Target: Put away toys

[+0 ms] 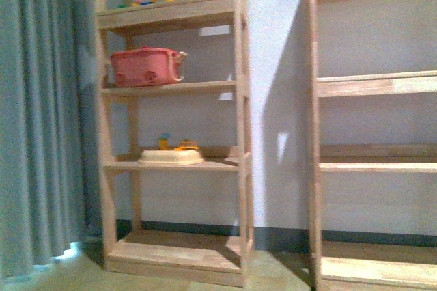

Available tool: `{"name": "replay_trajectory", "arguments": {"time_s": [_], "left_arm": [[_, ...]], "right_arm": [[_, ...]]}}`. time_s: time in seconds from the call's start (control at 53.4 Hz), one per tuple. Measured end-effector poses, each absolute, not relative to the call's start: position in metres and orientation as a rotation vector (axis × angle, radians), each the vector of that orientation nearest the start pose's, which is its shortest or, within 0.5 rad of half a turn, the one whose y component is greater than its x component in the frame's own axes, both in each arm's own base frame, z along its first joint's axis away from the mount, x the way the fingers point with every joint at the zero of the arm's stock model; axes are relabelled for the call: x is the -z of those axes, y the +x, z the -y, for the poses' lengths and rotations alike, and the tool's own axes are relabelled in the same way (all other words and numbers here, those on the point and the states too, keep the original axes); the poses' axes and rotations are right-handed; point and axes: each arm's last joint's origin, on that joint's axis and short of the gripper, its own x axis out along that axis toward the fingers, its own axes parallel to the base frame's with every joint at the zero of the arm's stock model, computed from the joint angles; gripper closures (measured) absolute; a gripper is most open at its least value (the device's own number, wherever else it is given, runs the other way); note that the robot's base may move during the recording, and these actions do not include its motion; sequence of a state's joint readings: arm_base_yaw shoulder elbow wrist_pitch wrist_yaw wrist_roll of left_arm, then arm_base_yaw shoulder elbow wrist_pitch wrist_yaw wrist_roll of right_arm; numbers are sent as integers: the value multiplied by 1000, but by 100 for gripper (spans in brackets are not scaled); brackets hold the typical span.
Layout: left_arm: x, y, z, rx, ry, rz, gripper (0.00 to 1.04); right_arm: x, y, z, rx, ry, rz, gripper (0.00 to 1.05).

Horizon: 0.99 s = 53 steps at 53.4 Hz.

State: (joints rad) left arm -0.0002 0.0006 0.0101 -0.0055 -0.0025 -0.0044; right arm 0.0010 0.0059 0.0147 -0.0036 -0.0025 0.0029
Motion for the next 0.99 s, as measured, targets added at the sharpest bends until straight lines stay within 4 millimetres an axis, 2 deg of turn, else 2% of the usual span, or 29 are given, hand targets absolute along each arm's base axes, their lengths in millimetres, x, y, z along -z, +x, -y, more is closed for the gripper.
{"name": "replay_trajectory", "arguments": {"time_s": [0.993], "left_arm": [[-166,97,0,2,-4,4,6]], "right_arm": [[-168,97,0,-2,3,5,98]]}}
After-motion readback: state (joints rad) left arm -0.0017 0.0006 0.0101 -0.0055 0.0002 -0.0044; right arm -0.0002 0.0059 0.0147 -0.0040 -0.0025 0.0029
